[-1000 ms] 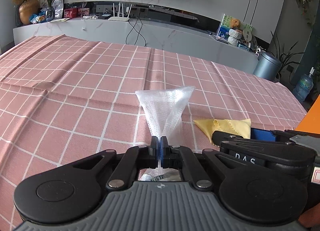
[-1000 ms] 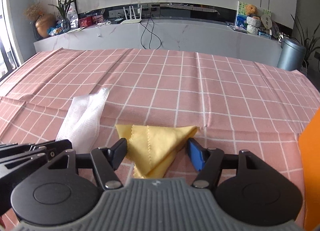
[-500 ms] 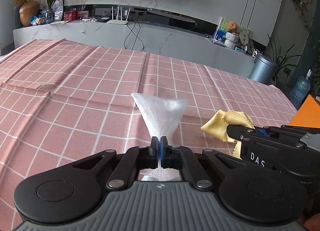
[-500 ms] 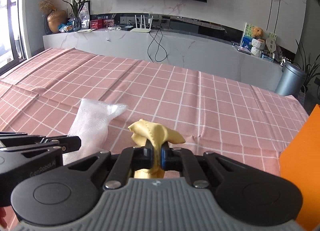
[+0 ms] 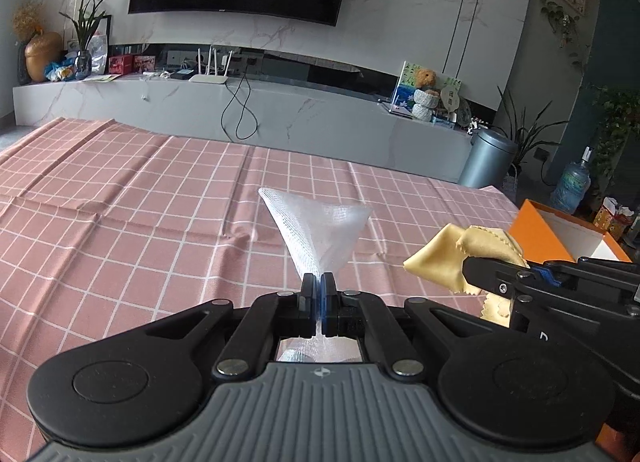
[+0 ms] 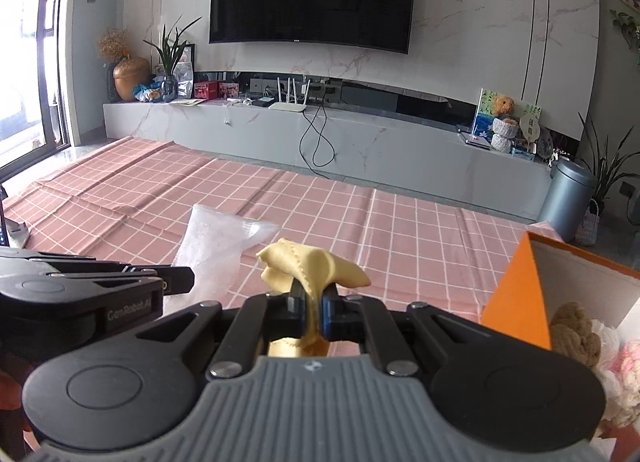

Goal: Organize soft objects
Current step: 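Carry the clear bag and yellow cloth over the orange box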

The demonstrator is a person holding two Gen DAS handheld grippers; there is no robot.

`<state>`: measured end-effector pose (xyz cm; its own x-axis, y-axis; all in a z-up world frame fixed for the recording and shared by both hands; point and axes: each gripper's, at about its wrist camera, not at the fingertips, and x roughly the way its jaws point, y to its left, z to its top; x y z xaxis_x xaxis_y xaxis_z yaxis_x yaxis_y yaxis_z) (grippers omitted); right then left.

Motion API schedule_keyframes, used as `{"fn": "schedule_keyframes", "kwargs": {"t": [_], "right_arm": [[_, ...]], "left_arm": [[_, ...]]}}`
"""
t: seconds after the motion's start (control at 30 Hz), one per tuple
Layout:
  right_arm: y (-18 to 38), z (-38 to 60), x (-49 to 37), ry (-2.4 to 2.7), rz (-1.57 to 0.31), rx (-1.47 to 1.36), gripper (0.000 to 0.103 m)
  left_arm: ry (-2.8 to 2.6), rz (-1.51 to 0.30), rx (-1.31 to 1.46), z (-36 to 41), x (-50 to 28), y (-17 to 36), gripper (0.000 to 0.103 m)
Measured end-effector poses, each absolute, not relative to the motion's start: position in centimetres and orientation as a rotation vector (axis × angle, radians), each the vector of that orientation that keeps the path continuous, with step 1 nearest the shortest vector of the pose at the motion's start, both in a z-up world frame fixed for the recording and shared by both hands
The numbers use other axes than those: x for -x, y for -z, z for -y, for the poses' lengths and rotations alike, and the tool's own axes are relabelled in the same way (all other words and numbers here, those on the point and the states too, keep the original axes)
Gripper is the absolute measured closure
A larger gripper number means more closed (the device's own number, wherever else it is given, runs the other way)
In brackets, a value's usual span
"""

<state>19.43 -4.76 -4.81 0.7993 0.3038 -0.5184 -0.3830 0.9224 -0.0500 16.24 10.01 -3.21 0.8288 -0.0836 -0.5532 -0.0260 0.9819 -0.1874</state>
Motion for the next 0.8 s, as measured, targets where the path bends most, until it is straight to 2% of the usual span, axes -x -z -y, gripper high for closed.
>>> {"fn": "schedule_keyframes", "kwargs": {"t": [0.47,0.8], "right_arm": [[0.9,14.1,-12.1,-0.267,-0.431,0.08,0.098],[-1.0,21.5,-9.2,-0.156,-0.397,0.032,0.098]], "left_arm": [[0.16,-0.491,0.077,-3.3,-12.4,-1.1,0.101],[0.327,-0.493,0.017,2.6,-13.0,-1.7,0.101]]}}
